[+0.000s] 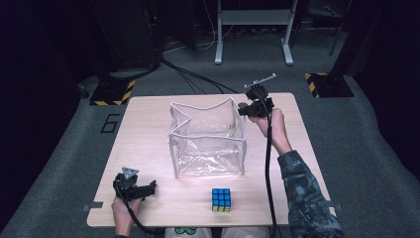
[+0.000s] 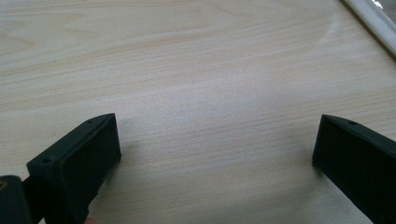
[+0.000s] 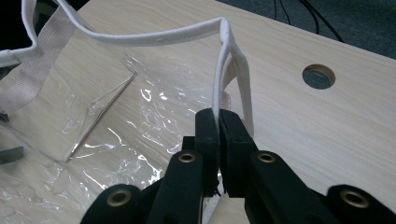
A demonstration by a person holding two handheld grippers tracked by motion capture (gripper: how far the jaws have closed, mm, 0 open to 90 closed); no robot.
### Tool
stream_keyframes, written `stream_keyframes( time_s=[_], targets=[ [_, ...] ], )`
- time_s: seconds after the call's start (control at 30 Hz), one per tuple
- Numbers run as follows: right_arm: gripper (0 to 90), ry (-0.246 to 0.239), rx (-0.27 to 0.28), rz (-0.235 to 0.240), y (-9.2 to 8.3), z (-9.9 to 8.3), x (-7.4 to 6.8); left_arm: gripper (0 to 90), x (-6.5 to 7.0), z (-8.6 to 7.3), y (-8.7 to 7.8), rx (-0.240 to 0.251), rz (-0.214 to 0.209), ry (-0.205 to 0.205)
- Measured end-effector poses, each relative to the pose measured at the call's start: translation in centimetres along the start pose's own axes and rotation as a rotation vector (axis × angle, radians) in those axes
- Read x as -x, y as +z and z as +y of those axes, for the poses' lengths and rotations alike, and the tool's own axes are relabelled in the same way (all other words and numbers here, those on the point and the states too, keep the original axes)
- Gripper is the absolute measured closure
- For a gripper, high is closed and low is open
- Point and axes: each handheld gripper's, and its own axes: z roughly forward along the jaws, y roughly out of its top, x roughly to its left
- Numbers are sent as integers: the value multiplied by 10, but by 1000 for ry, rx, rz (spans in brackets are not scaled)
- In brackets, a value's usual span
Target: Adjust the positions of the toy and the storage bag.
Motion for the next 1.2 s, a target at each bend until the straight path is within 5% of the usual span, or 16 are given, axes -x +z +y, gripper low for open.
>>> stream_keyframes(
  time_s=[0.67, 0.77, 1.03, 1.2],
  targets=[
    [839, -9, 11, 1, -8, -9, -3, 6, 0, 0, 0, -3, -1, 0],
    [756, -15, 17, 1, -9, -9, -3, 6, 0, 0, 0, -2, -1, 0],
    [363, -4, 21, -5, -10, -11, -3, 6, 0, 0, 0, 3, 1, -4],
    [230, -3, 36, -7, -14, -14, 0, 6, 0, 0, 0, 4, 1, -4]
  ],
)
